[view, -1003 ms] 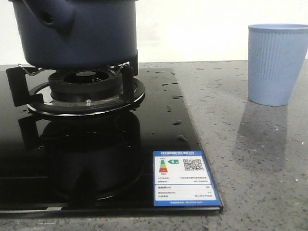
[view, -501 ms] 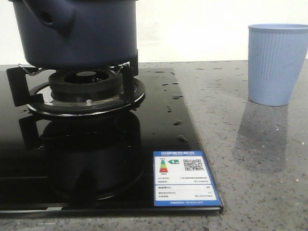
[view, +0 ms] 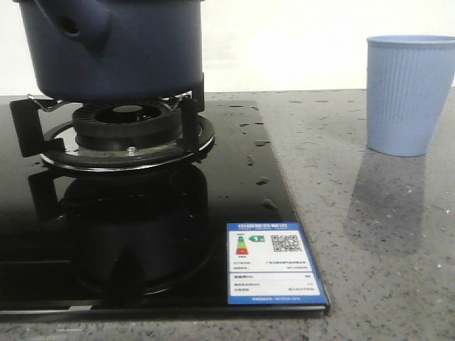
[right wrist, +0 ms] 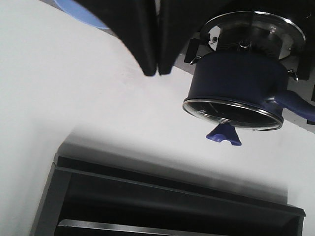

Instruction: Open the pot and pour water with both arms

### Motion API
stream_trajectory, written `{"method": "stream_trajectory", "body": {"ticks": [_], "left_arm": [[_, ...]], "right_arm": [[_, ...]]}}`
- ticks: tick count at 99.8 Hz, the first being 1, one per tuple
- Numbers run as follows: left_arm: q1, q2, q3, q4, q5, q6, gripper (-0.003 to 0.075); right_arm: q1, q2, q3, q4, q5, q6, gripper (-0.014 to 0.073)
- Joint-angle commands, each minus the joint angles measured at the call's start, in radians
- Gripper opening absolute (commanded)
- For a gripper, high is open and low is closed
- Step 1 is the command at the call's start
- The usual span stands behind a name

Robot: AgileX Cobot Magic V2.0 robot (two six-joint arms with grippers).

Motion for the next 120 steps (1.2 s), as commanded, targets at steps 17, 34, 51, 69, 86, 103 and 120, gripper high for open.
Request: {"method": "stream_trajectory", "body": {"ticks": [17, 34, 51, 69, 86, 103, 120], "left_arm": [[0.002, -0.119, 0.074, 0.137, 0.119, -0.183, -0.002], [0.002, -0.154, 0.077, 0.14, 0.136, -0.181, -0.002], [0.002, -0.154, 0.077, 0.14, 0.136, -0.181, -0.002], [0.002, -0.154, 0.077, 0.14, 0.136, -0.181, -0.002], [0.002, -0.154, 0.077, 0.14, 0.136, -0.181, -0.002], [0.002, -0.154, 0.077, 0.14, 0.136, -0.181, -0.002], [0.002, -0.154, 0.077, 0.14, 0.136, -0.181, -0.002]], "right_arm": [[0.002, 0.005, -0.024, 0.025, -0.032, 0.001, -0.0067], [0.002, 0.005, -0.024, 0.025, -0.032, 0.001, -0.0067], [0.002, 0.005, -0.024, 0.025, -0.032, 0.001, -0.0067], [0.002, 0.005, -0.024, 0.025, -0.032, 0.001, -0.0067], [0.002, 0.005, -0.024, 0.025, -0.032, 0.001, -0.0067], [0.002, 0.005, -0.024, 0.025, -0.032, 0.001, -0.0067], [0.002, 0.005, -0.02, 0.022, -0.003, 0.001, -0.0067]]}}
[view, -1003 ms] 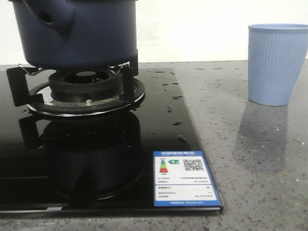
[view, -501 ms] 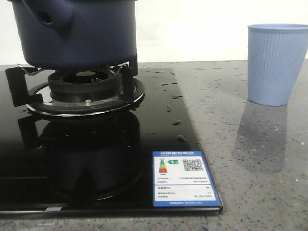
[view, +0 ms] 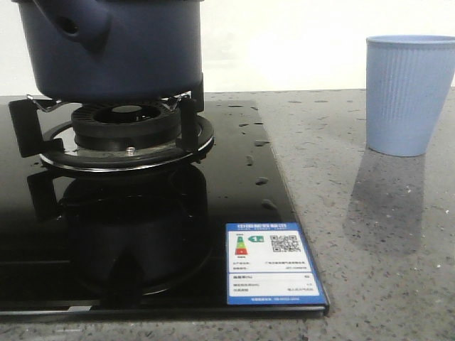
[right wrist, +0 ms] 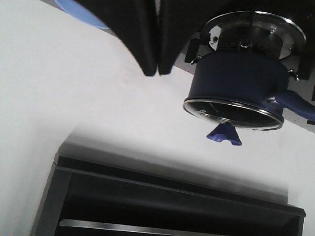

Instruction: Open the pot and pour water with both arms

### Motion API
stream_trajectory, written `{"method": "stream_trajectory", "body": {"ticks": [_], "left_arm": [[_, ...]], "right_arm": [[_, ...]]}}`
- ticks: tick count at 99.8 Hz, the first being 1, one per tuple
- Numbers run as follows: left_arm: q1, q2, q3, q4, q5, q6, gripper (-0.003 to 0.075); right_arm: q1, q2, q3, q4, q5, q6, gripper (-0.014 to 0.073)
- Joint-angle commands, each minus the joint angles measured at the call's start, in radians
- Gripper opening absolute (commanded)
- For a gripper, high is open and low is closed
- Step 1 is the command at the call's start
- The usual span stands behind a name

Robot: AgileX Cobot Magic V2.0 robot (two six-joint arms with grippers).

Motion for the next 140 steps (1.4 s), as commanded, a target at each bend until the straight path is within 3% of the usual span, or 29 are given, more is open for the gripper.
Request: {"method": "stream_trajectory", "body": {"ticks": [1, 14, 20, 25, 35, 40, 45, 63, 74, 99, 140], "left_arm": [[0.002, -0.023, 0.029, 0.001, -0.037, -0.013, -0.002], [0.002, -0.023, 0.029, 0.001, -0.037, -0.013, -0.002], [0.002, -0.023, 0.029, 0.001, -0.037, -0.013, -0.002], [0.002, -0.023, 0.029, 0.001, -0.037, -0.013, -0.002], [0.002, -0.023, 0.029, 0.001, -0.037, -0.013, -0.002], [0.002, -0.023, 0.029, 0.001, -0.037, -0.013, -0.002], [0.002, -0.023, 0.029, 0.001, -0.037, -0.013, -0.002], [0.002, -0.023, 0.029, 0.001, -0.037, -0.013, -0.002], [0.002, -0.023, 0.029, 0.001, -0.035, -0.013, -0.002], [0.002, -0.023, 0.029, 0.001, -0.035, -0.013, -0.002], [0.002, -0.023, 0.029, 0.001, -0.035, -0.013, -0.002]], "right_arm": [[0.002, 0.007, -0.02, 0.024, 0.004, 0.001, -0.0067], [0.002, 0.007, 0.011, 0.029, 0.051, -0.001, -0.0067], [0.002, 0.007, 0.031, 0.127, 0.075, -0.061, -0.0067], [0.007, 0.007, 0.047, 0.284, 0.11, -0.253, -0.0067], [0.025, 0.005, 0.068, 0.733, 0.173, -0.83, -0.0067], [0.03, -0.003, 0.077, 0.964, 0.209, -1.011, -0.0067], [0.032, -0.015, 0.092, 1.085, 0.255, -1.098, -0.0067], [0.032, -0.091, 0.222, 1.201, 0.305, -1.108, -0.0067], [0.006, -0.144, 0.217, 1.221, 0.519, -1.108, -0.0067], [-0.118, -0.247, 0.219, 1.221, 0.821, -1.103, -0.0067], [-0.125, -0.247, 0.219, 1.213, 0.819, -1.103, -0.0067]]}}
